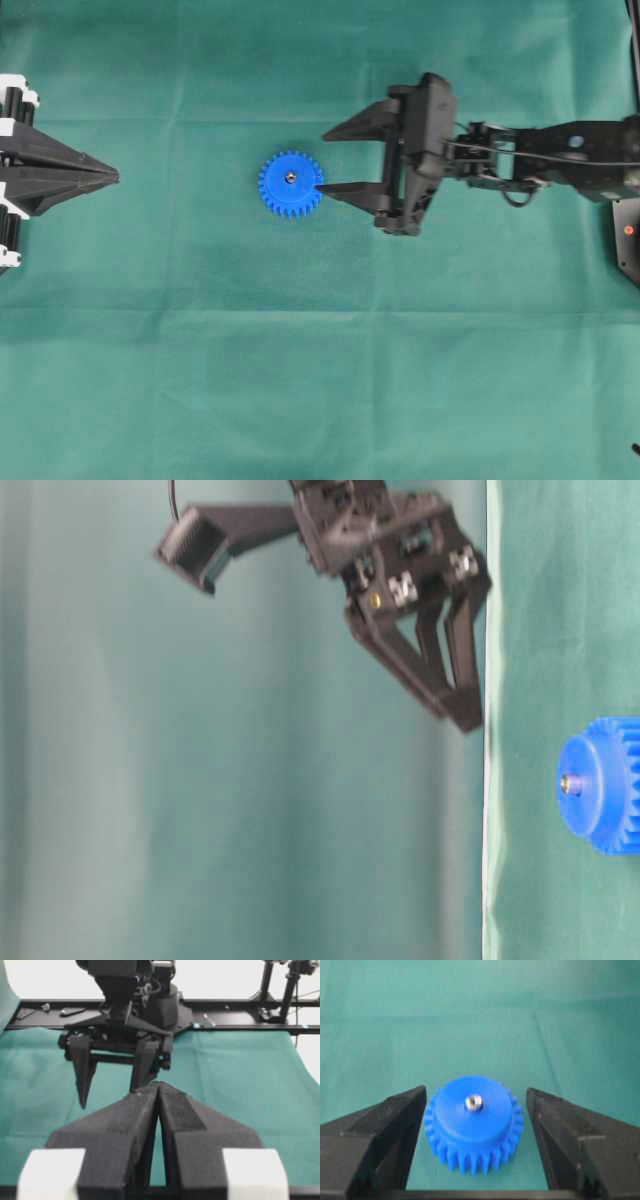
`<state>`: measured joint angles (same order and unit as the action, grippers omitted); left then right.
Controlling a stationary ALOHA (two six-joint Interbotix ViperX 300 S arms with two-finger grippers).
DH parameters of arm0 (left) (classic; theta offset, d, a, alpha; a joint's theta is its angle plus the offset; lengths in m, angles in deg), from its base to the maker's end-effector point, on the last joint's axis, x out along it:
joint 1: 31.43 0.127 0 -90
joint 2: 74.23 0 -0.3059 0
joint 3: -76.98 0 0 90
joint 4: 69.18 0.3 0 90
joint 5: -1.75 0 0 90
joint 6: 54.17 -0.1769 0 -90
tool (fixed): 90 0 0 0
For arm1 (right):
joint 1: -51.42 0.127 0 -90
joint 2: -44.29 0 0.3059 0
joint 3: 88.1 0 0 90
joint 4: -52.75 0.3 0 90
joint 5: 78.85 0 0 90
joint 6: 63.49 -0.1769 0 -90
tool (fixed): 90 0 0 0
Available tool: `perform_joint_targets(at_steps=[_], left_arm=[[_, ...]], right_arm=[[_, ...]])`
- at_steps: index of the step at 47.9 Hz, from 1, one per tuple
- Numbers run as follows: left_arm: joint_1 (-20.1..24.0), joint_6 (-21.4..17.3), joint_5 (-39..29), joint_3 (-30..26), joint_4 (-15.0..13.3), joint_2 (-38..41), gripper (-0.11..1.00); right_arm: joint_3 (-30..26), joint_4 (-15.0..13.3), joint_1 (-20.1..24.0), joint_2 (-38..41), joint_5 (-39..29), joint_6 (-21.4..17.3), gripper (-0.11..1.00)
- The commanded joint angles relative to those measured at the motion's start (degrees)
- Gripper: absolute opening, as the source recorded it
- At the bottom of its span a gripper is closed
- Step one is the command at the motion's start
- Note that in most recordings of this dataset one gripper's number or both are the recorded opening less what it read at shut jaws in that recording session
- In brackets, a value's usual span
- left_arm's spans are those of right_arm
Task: Insert the shaft placed at a random location into the center hole of the medium gear at another random location.
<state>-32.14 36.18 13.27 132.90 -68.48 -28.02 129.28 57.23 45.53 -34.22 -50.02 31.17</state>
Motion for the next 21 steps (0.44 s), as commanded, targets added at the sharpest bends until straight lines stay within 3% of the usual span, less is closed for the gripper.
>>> perform_joint_targets(at_steps=[1, 21], left_arm=[[0.1, 0.1, 0.3, -1.1, 0.1, 0.5, 0.0], [0.1, 0.1, 0.4, -1.1, 0.1, 0.5, 0.0]], right_arm=[[1.7, 0.6, 0.1, -3.6, 0.7, 0.3, 0.82], [8.4, 0.9, 0.1, -11.0, 1.1, 0.3, 0.82]])
